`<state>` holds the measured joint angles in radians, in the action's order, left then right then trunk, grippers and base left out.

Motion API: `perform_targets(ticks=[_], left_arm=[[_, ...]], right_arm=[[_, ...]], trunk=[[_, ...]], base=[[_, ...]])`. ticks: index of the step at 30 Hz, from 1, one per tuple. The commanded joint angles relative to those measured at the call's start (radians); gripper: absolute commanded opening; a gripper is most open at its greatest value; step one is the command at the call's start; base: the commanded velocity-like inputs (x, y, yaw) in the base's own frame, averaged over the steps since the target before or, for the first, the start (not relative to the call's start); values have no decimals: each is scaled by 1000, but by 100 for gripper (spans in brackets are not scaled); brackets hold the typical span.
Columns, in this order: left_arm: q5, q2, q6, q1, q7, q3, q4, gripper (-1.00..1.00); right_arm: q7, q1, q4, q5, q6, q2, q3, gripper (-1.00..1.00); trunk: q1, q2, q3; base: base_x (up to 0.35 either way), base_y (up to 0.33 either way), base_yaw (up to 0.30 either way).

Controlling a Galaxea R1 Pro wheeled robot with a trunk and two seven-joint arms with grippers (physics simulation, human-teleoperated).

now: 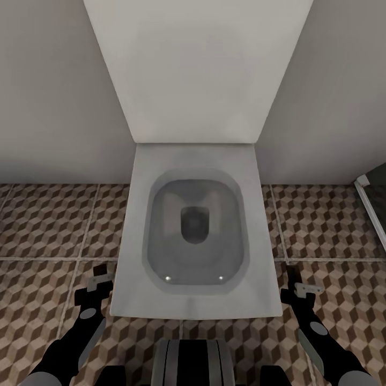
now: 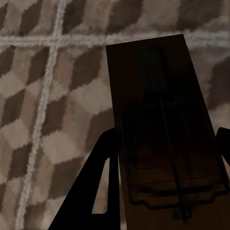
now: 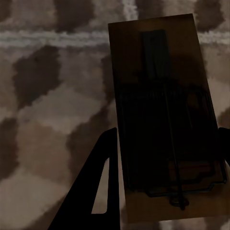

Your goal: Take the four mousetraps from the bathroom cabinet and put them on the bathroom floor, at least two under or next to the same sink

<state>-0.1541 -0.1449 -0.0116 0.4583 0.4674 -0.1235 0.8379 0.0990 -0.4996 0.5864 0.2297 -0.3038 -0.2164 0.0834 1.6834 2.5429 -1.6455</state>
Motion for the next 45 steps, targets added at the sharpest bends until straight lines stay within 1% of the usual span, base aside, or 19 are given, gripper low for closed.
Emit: perform_targets(ticks=[1, 45], left_arm=[[-8, -1, -2, 0, 11, -7, 1, -100], [-8, 0, -2, 0, 11, -7, 1, -100]], right_arm=[[4, 0, 0, 11, -4, -1, 8, -100], [4, 0, 0, 10, -4, -1, 9, -100]], trunk=[[0, 0, -1], [0, 0, -1]], base=[[0, 0, 0], [0, 0, 0]])
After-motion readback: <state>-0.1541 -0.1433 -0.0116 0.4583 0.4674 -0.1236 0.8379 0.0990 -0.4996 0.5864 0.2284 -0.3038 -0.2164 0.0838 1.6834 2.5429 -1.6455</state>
